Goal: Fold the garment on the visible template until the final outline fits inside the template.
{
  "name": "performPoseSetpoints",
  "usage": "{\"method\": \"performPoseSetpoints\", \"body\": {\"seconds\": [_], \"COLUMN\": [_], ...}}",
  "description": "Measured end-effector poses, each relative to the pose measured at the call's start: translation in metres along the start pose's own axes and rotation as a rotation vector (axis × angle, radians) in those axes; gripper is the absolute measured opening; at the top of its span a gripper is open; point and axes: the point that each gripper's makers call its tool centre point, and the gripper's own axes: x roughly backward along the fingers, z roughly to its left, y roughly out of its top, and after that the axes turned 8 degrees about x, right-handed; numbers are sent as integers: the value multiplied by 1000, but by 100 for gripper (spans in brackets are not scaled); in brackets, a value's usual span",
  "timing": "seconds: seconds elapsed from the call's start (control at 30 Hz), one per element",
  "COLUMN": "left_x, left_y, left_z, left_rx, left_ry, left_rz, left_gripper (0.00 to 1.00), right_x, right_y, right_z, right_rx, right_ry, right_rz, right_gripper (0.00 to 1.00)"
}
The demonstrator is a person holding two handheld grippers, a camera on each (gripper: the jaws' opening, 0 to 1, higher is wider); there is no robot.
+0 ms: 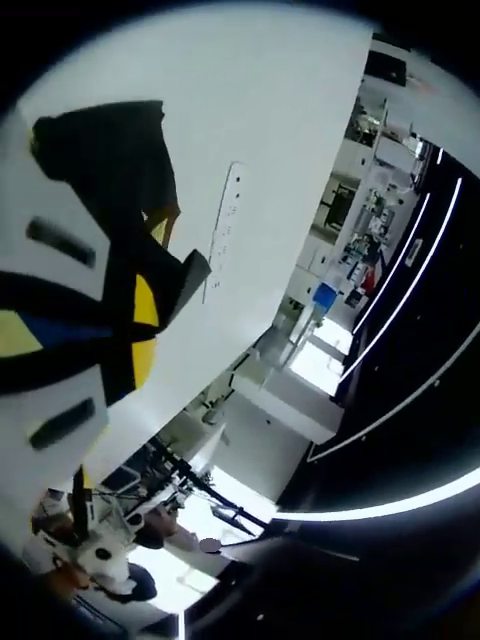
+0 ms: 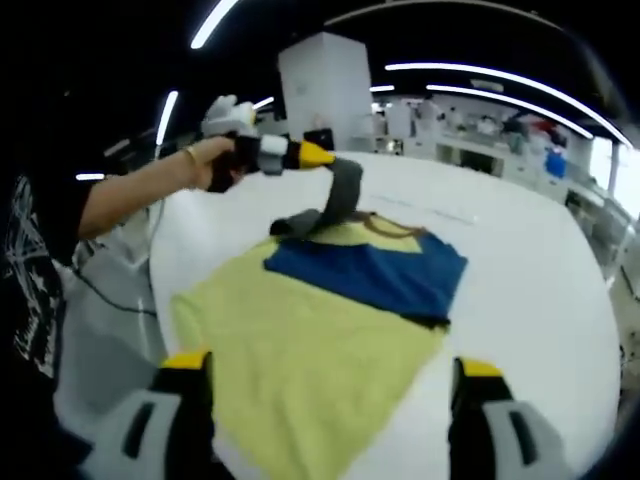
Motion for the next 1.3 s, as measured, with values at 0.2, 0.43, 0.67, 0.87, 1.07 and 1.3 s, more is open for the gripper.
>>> {"method": "performPoseSetpoints", "body": {"seconds": [0.2, 0.43, 0.67, 0.87, 1.07, 1.3], "left_x": [-12, -23, -29, -35, -45, -56], "left_y": [-21, -43, -48, -63, -79, -100], "left_z": [-6, -15, -25, -28, -26, -31], "left_rx": [3, 18, 22, 21, 30, 45], "left_ry": [-6, -36, -86, -92, -98, -124], "left_rz": [26, 58, 77, 102, 134, 180], "left_gripper": [0, 0, 0, 0, 0, 0], "right_x": [1, 3, 6, 5, 6, 5], "right_y": [0, -3, -4, -9, -14, -21], "right_z": [-4, -10, -14, -16, -18, -24], "right_rx": [-15, -28, -47, -60, -74, -98], "right_ry": [-11, -26, -48, -53, -57, -66], "right_rz": [-6, -5, -26, -15, -12, -12], "right_gripper": [99, 99, 99, 99, 99, 99]}}
